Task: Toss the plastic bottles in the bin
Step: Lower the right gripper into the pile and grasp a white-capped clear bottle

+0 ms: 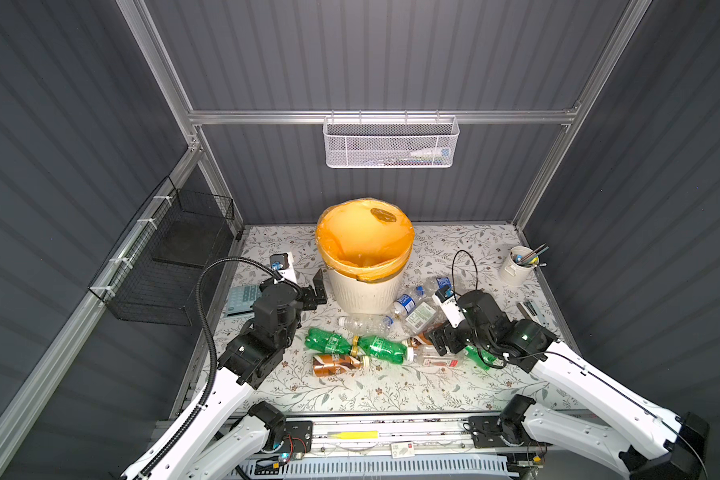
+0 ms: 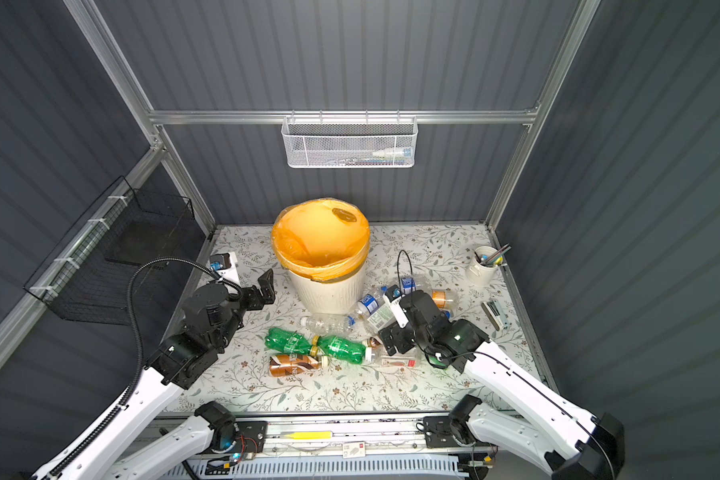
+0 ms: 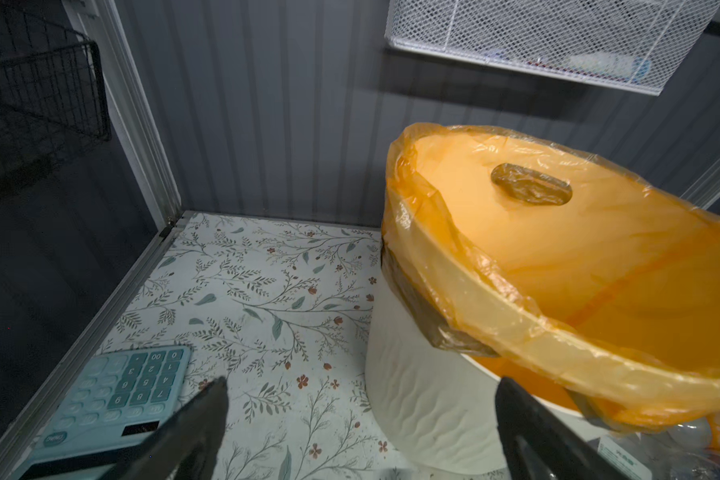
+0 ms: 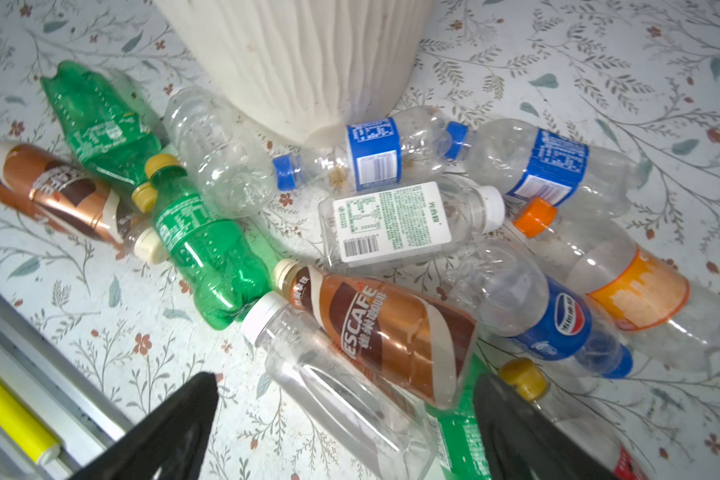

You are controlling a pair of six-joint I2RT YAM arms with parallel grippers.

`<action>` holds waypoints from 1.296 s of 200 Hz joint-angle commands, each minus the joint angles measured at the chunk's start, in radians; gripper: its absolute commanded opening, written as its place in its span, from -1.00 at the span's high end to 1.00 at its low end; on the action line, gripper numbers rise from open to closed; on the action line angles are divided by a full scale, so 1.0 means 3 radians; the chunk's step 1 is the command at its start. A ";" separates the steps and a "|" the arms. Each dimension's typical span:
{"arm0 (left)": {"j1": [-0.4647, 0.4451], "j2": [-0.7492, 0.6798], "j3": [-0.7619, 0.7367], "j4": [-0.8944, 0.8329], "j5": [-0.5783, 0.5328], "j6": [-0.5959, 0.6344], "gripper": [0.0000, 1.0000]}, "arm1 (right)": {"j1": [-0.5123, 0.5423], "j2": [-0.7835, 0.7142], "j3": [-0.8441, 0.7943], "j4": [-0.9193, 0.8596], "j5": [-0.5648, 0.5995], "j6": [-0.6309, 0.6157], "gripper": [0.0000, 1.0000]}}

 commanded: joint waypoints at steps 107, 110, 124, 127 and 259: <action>0.0019 -0.0181 -0.0197 -0.0191 -0.0095 -0.0180 -0.99 | 0.0511 0.1213 0.0440 -0.0729 -0.0054 -0.1066 -0.75; 0.0019 -0.0181 -0.0193 -0.0193 -0.0090 -0.0183 -1.00 | 0.0509 0.1234 0.0434 -0.0729 -0.0054 -0.1070 -0.74; 0.0019 -0.0177 -0.0193 -0.0208 -0.0092 -0.0176 -1.00 | 0.0533 0.1358 0.0428 -0.0730 -0.0025 -0.1071 -0.70; 0.0019 -0.0177 -0.0195 -0.0211 -0.0089 -0.0179 -0.99 | 0.0540 0.1379 0.0426 -0.0729 -0.0009 -0.1067 -0.70; 0.0019 -0.0295 -0.0263 -0.0279 -0.0103 -0.0176 -1.00 | 0.0640 0.1867 0.0229 -0.0511 0.0086 -0.1000 -0.50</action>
